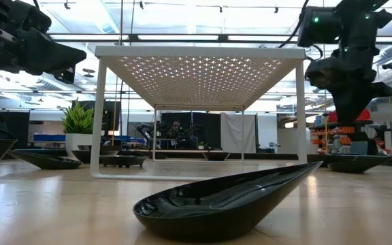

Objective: Pick & Place Mini shaped plates
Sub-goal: Put the black leaf shaped plate on the shelf

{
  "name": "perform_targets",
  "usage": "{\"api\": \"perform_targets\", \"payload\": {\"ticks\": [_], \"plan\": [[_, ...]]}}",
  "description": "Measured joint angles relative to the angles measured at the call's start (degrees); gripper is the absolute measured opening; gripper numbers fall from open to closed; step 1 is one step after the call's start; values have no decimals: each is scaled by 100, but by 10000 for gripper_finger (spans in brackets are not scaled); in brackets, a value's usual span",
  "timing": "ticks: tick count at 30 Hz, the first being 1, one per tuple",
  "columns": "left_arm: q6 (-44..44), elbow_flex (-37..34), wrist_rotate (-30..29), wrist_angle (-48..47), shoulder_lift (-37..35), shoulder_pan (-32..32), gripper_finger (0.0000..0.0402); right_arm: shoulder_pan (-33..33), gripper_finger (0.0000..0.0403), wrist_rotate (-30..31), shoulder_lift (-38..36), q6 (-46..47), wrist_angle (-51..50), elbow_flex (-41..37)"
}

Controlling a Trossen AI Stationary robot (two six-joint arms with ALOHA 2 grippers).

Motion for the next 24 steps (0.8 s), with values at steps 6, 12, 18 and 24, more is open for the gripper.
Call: {"api": "perform_targets", "payload": {"ticks": [6,12,18,24], "plan": [[-1,0,-1,0,-1,-1,21,-730,78,93,-2,-648,-99,0],[-2,0,0,-2,0,-2,21,-1201,89,83,0,-1015,-93,0],[-2,-2,-2,-2,0,-2,21,-1453,136,62,1,-1300,25,7],[-2,0,0,0,0,-2,21,-1627,177,-144,138,-1783,205,9]]}}
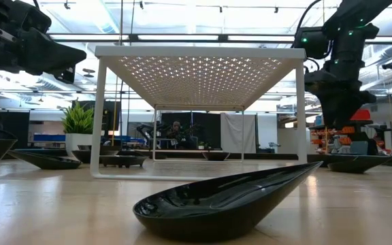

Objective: Pick & Place Mini shaped plates
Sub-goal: Put the black leaf shaped plate on the shelf

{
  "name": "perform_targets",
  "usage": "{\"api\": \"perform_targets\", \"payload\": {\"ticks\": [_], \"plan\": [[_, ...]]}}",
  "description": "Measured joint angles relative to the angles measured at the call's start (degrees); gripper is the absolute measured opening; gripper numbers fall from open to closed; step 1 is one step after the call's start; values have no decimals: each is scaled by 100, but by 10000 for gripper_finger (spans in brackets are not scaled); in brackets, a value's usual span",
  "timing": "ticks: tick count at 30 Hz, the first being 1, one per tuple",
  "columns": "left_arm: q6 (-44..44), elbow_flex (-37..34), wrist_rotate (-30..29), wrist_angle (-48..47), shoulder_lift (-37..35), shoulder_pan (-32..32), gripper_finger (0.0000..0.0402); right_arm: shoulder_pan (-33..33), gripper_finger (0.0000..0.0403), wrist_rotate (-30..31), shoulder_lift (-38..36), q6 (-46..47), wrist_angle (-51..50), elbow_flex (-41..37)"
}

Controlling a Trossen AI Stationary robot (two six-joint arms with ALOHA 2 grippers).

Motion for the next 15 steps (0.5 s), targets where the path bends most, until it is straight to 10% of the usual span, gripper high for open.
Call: {"api": "perform_targets", "payload": {"ticks": [15], "plan": [[0,0,0,0,0,0,21,-473,190,-211,757,-545,267,0]]}}
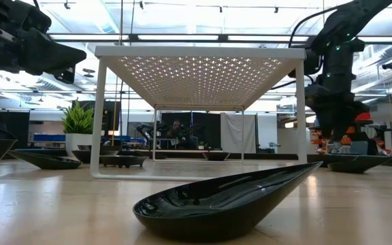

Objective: Pick & Place Mini shaped plates
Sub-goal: Put the black leaf shaped plate on the shelf

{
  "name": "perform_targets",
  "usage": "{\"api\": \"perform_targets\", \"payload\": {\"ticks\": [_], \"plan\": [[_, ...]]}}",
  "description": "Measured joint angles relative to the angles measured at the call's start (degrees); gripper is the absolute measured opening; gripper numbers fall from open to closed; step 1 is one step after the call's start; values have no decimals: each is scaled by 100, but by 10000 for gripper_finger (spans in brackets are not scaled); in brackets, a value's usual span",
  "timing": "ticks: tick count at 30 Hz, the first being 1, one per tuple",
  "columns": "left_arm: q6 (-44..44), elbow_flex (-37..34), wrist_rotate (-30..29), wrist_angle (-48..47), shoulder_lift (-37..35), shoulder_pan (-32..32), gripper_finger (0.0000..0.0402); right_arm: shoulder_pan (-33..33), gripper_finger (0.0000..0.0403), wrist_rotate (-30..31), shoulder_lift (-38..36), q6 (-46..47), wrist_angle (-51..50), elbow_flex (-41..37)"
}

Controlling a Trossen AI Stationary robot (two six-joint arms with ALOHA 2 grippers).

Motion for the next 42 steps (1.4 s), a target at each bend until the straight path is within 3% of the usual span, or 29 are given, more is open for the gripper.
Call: {"api": "perform_targets", "payload": {"ticks": [26,42], "plan": [[2,-2,1,0,-2,2,21,-252,187,-68,1132,-404,307,0],[1,0,0,-2,-2,1,21,-252,76,-84,1240,-525,392,0]]}}
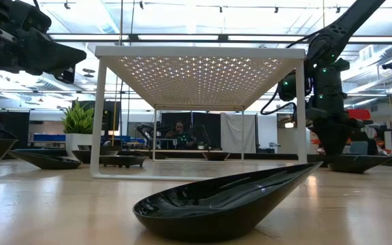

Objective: Pick & Place Mini shaped plates
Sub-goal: Put the black leaf shaped plate on the shelf

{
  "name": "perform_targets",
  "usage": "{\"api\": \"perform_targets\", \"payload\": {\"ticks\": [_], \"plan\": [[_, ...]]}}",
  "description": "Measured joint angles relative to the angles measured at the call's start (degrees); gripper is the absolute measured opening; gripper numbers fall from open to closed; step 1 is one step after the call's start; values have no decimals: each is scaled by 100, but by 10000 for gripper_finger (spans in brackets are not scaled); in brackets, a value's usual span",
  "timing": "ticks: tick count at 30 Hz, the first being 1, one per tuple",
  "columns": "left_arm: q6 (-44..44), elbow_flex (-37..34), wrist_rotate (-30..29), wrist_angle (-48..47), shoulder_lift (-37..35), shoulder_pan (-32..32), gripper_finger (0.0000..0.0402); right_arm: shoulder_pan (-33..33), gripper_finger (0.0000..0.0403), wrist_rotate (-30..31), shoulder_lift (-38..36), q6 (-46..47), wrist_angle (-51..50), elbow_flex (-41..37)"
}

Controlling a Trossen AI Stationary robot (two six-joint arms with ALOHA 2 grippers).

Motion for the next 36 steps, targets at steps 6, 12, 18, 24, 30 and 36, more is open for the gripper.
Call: {"api": "perform_targets", "payload": {"ticks": [6,12,18,24,30,36], "plan": [[-1,-2,-1,2,2,-1,21,0,41,-2,0,-84,0,0],[-1,-1,-1,1,2,0,21,0,21,-24,-2,-84,-2,0],[-1,0,1,2,0,1,21,0,11,-175,-57,-84,16,0],[0,0,0,1,0,0,21,0,10,-173,-366,41,18,-2],[-1,-1,1,1,0,0,21,0,10,-433,-843,235,18,-2],[0,-1,1,1,1,1,21,0,3,-487,-1376,372,-189,-4]]}}
